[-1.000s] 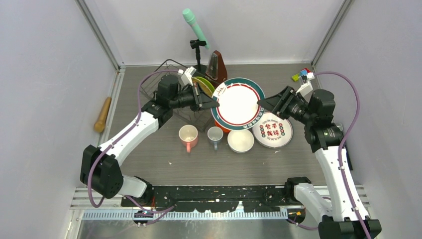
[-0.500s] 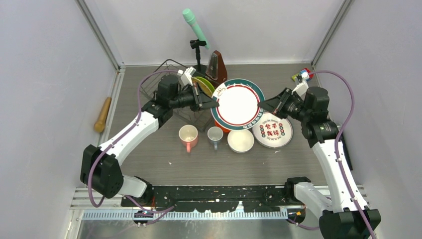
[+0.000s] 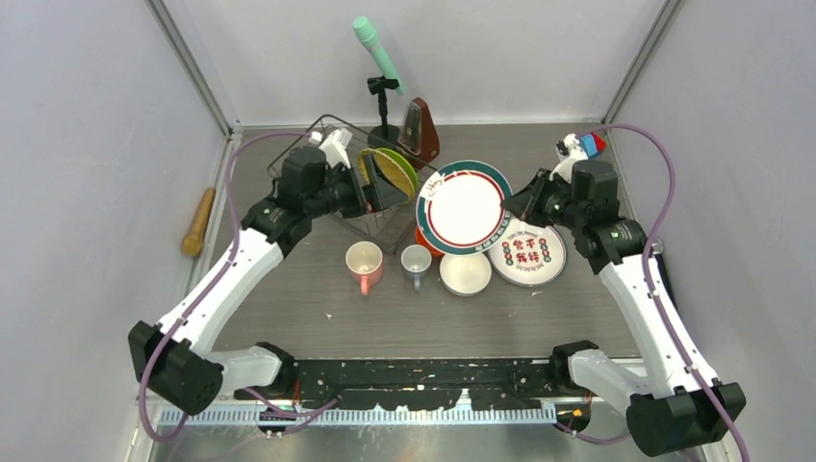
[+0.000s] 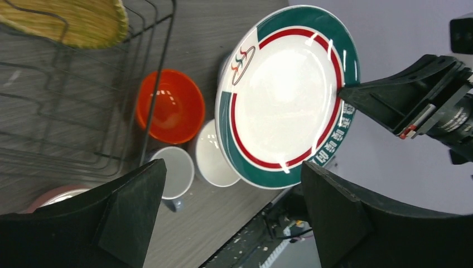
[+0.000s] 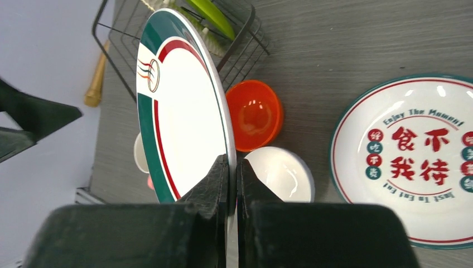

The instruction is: Load the mixed dishes into the dish rack

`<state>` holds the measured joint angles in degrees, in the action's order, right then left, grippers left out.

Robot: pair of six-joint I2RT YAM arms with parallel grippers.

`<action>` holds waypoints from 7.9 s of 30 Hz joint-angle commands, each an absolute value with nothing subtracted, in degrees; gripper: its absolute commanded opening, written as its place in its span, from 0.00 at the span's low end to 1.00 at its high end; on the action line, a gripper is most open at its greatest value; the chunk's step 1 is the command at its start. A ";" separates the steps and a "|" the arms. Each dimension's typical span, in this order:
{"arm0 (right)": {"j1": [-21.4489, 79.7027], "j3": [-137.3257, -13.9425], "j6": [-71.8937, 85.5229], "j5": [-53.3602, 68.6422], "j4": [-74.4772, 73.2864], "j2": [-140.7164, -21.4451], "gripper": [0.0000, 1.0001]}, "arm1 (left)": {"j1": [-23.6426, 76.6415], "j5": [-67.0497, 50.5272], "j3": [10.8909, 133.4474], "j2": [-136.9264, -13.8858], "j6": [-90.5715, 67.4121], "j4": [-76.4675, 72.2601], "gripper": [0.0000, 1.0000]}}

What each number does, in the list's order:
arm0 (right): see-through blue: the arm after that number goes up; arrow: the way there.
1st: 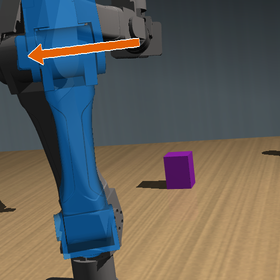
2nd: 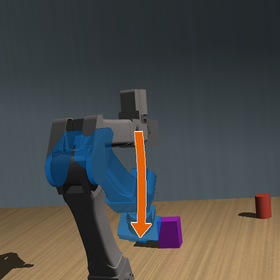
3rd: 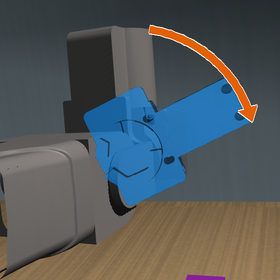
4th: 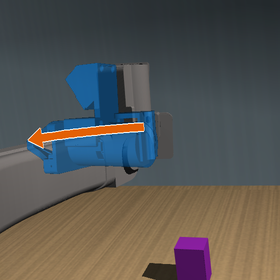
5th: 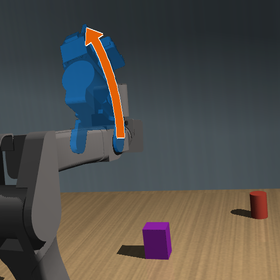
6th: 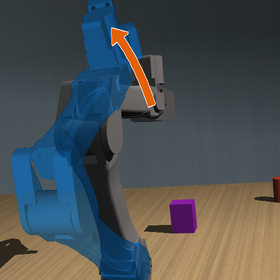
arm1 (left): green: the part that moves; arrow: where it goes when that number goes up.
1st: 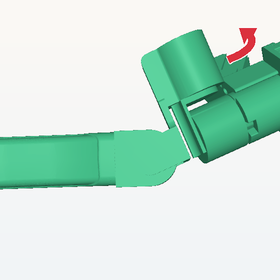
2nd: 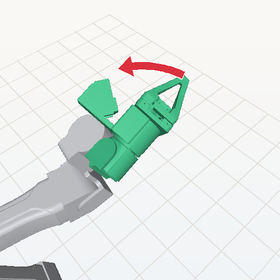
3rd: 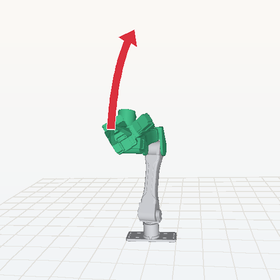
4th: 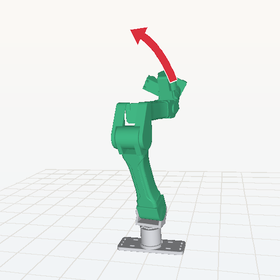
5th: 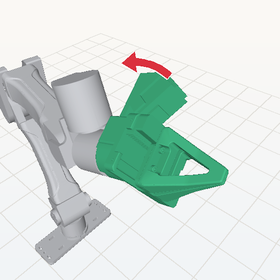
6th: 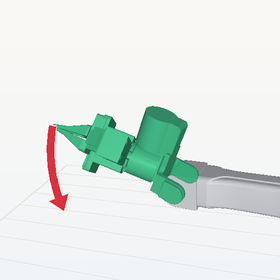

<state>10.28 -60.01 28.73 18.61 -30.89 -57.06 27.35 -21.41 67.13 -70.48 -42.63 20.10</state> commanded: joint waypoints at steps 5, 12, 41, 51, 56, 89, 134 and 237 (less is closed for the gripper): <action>24.46 -71.69 16.36 1.07 -25.34 -65.28 0.00 | 26.48 -6.93 69.35 -62.66 -32.65 35.81 0.92; 34.55 -78.23 7.61 -11.46 -17.27 -72.85 0.00 | 26.48 4.39 65.41 -53.03 -29.91 39.72 0.91; 49.94 -94.57 -31.53 -29.72 10.99 -102.67 0.00 | 26.52 10.78 59.48 -43.45 -24.95 39.16 0.90; 49.90 -90.98 -32.83 -30.92 15.07 -104.22 0.00 | 26.46 10.24 59.76 -44.64 -24.62 38.67 0.90; 49.92 -87.00 -31.77 -31.04 17.20 -103.58 0.00 | 26.49 9.72 60.58 -45.70 -24.27 38.60 0.90; 48.96 -82.03 -13.48 -24.68 5.63 -96.12 0.76 | 26.46 -0.53 63.30 -49.79 -26.62 39.57 0.95; -13.14 -16.33 59.63 9.96 -21.32 -36.73 0.71 | 26.46 -14.60 59.71 -55.83 -29.93 33.73 0.96; 5.01 -44.97 47.71 31.40 -19.59 -47.10 0.43 | 34.19 -27.73 65.48 -79.45 -50.76 2.90 0.00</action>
<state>4.82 -41.91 47.24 30.94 -23.07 -46.78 34.13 -24.27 64.58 -80.97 -50.43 8.45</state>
